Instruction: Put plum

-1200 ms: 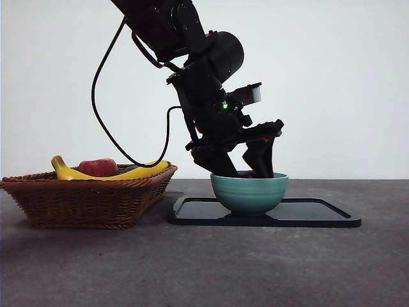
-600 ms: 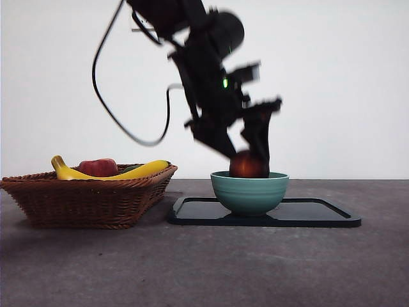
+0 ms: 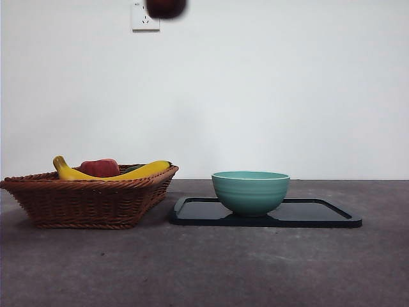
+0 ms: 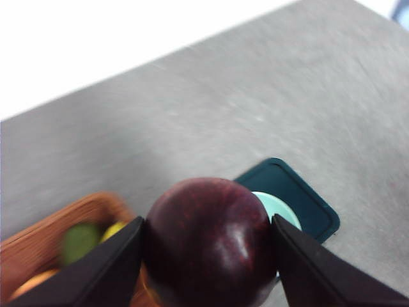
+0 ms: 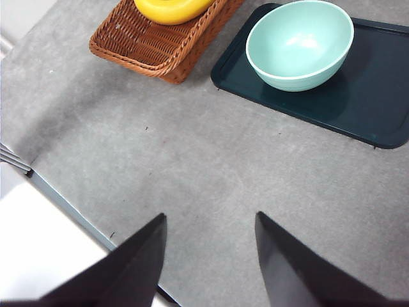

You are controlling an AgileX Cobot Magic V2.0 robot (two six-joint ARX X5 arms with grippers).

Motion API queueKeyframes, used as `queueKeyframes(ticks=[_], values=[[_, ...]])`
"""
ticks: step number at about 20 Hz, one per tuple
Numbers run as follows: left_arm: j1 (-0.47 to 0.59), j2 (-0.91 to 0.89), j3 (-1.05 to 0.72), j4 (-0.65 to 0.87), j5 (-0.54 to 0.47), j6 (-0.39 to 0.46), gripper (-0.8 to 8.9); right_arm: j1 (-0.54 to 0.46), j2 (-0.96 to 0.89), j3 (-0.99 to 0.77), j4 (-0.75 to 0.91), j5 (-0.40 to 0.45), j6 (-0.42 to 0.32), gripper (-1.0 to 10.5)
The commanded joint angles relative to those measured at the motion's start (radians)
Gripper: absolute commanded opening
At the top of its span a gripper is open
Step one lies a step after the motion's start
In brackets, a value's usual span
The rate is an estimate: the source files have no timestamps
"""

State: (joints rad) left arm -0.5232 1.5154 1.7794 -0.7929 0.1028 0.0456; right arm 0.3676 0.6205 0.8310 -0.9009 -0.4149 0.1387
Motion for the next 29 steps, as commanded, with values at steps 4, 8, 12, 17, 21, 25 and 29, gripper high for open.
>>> queueKeyframes(ticks=[4,8,12,17,21,25,29], values=[[0.085,-0.154,-0.137,-0.003,-0.002,-0.01,2.71,0.005,0.004,0.007,0.01,0.004,0.003,2.2],[0.118,-0.23,-0.328,0.096,-0.002,-0.01,2.71,0.005,0.004,0.007,0.01,0.004,0.003,2.2],[0.135,-0.256,-0.501,0.231,-0.002,-0.008,2.71,0.005,0.004,0.007,0.01,0.004,0.003,2.2],[0.159,-0.224,-0.731,0.456,-0.002,-0.002,2.71,0.005,0.004,0.007,0.01,0.003,0.004,2.2],[0.179,-0.164,-0.841,0.582,-0.002,-0.001,2.71,0.005,0.004,0.007,0.011,0.004,0.004,2.2],[0.182,-0.028,-0.845,0.651,-0.001,0.007,2.71,0.005,0.005,0.007,0.012,0.004,0.006,2.2],[0.182,0.082,-0.845,0.718,-0.001,0.006,2.71,0.005,0.005,0.007,0.012,0.004,0.007,2.2]])
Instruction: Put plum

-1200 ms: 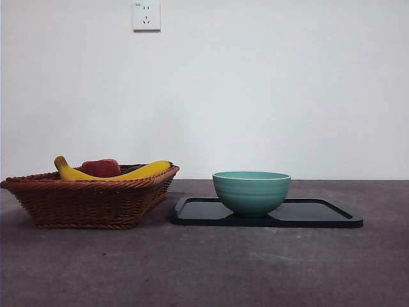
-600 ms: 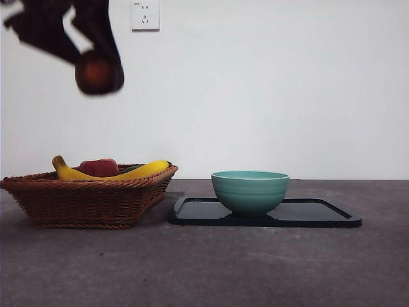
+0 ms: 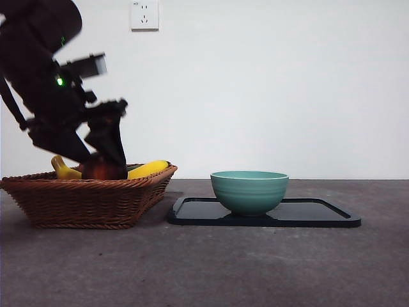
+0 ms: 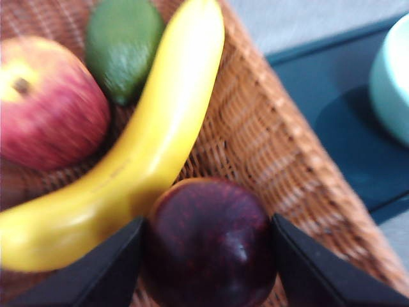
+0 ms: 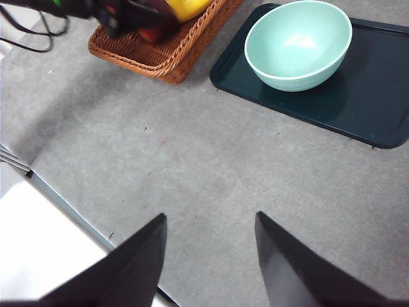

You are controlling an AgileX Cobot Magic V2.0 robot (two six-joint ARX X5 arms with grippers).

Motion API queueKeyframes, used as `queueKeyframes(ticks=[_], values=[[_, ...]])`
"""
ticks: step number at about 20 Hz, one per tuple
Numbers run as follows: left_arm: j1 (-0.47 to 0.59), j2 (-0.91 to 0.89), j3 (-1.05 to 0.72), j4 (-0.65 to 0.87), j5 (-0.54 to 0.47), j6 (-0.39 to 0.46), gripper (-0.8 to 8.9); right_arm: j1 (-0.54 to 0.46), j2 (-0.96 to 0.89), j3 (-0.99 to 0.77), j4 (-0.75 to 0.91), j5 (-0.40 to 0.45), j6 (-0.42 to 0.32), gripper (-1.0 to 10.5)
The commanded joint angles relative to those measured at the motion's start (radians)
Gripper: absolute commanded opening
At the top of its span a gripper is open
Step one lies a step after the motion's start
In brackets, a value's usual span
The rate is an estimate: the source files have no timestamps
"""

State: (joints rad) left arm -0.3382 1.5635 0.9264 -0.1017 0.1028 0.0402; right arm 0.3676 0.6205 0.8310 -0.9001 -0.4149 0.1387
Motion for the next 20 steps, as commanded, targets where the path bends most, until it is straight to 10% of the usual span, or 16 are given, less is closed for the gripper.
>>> queueKeyframes(ticks=[1,20], values=[[-0.003,0.053,0.008,0.032,-0.001,0.012,2.71,0.005,0.005,0.007,0.011,0.004,0.008,2.2],[-0.007,-0.117,0.01,-0.021,0.002,-0.008,4.18,0.005,0.005,0.007,0.018,0.004,0.007,2.2]])
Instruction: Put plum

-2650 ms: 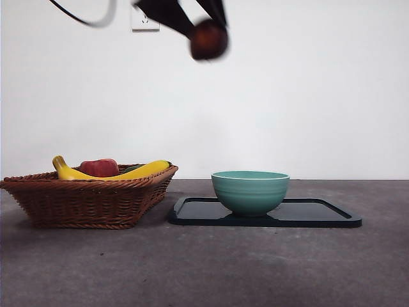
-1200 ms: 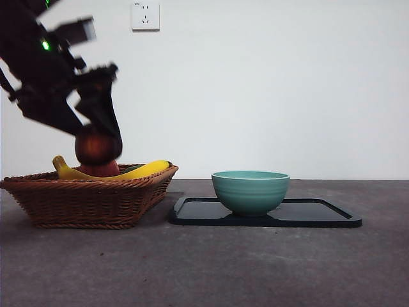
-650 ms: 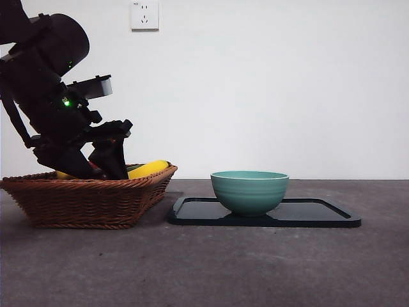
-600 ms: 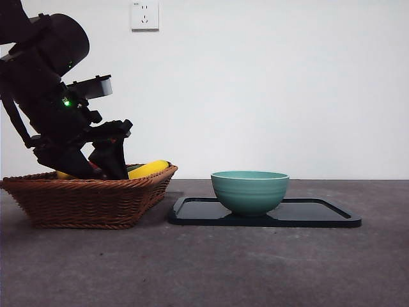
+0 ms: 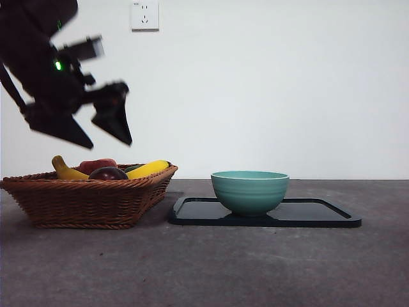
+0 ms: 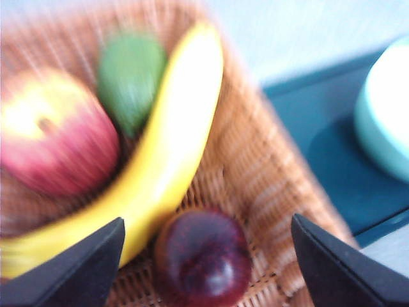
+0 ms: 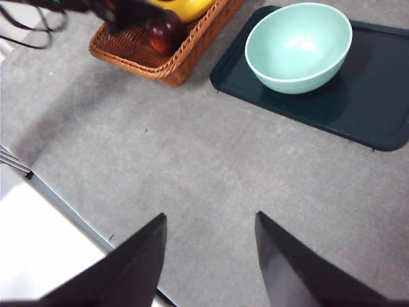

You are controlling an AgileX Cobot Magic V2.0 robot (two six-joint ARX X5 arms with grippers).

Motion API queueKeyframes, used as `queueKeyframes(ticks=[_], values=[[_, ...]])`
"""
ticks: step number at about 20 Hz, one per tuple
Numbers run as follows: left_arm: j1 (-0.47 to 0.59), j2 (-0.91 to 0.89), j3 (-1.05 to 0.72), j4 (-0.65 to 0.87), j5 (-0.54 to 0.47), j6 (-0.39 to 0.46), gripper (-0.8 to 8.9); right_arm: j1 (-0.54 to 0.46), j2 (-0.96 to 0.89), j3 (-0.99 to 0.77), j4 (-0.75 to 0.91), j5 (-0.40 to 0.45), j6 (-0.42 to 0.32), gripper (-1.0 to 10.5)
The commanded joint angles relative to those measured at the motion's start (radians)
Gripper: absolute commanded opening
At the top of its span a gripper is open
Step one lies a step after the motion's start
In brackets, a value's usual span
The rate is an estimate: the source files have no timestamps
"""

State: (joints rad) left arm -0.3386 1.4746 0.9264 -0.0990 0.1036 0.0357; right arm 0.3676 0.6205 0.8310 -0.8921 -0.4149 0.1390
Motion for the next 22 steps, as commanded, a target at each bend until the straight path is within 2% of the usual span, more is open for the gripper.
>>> queueKeyframes(ticks=[1,3,7,13,17,22], values=[[-0.012,-0.077,0.01,-0.061,0.003,-0.003,4.18,0.005,0.005,0.007,0.01,0.004,0.006,2.2],[-0.026,-0.179,0.01,-0.143,0.046,-0.003,4.09,0.005,0.005,0.007,0.01,0.004,0.006,2.2],[-0.052,-0.393,0.01,-0.333,0.233,-0.027,4.06,0.005,0.005,0.007,0.01,0.004,0.006,2.2],[-0.056,-0.611,0.01,-0.57,0.364,-0.028,4.06,0.005,0.005,0.007,0.009,0.004,0.007,2.2],[-0.056,-0.694,0.01,-0.682,0.37,-0.028,4.06,0.005,0.005,0.007,0.009,0.004,0.007,2.2],[-0.056,-0.717,0.01,-0.719,0.37,-0.029,4.06,0.005,0.005,0.007,0.008,0.004,0.008,2.2]])
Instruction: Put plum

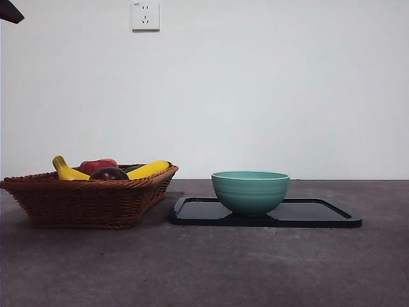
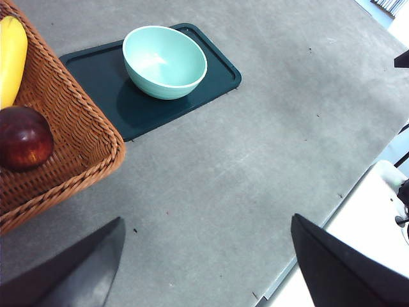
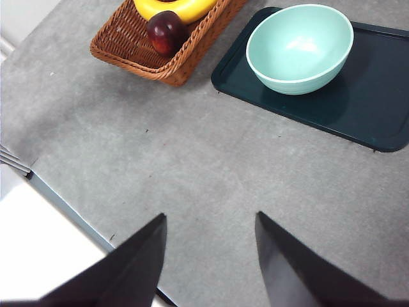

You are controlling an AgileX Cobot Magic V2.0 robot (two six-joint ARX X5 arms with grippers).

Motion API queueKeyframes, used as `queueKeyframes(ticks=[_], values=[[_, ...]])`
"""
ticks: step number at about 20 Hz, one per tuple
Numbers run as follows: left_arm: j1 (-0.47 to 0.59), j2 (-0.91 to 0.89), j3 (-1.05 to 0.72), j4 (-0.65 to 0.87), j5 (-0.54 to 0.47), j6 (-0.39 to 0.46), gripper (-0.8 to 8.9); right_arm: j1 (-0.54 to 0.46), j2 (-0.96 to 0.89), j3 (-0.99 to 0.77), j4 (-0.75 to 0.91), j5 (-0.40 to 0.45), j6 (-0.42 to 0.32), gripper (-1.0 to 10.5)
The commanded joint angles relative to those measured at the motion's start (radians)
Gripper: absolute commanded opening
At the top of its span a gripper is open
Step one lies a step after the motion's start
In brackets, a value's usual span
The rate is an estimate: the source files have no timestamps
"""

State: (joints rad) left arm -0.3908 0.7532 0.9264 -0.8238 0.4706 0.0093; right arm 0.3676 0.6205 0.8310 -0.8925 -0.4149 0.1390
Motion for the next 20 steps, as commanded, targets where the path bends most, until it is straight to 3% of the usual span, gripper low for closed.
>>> queueKeyframes(ticks=[1,7,12,17,20], values=[[-0.004,0.005,0.01,0.006,0.003,-0.002,4.06,0.005,0.005,0.007,0.009,0.004,0.008,2.2],[-0.004,0.005,0.01,0.006,0.003,-0.002,4.06,0.005,0.005,0.007,0.009,0.004,0.025,2.2],[-0.004,0.005,0.01,0.007,0.003,-0.002,4.06,0.003,0.055,0.016,0.06,0.055,0.157,2.6],[-0.004,0.005,0.01,0.007,0.003,-0.002,4.06,0.001,0.299,0.123,0.174,0.124,0.163,2.8],[-0.004,0.005,0.01,0.007,0.003,-0.002,4.06,0.0,0.489,0.24,0.193,0.178,0.121,2.8]])
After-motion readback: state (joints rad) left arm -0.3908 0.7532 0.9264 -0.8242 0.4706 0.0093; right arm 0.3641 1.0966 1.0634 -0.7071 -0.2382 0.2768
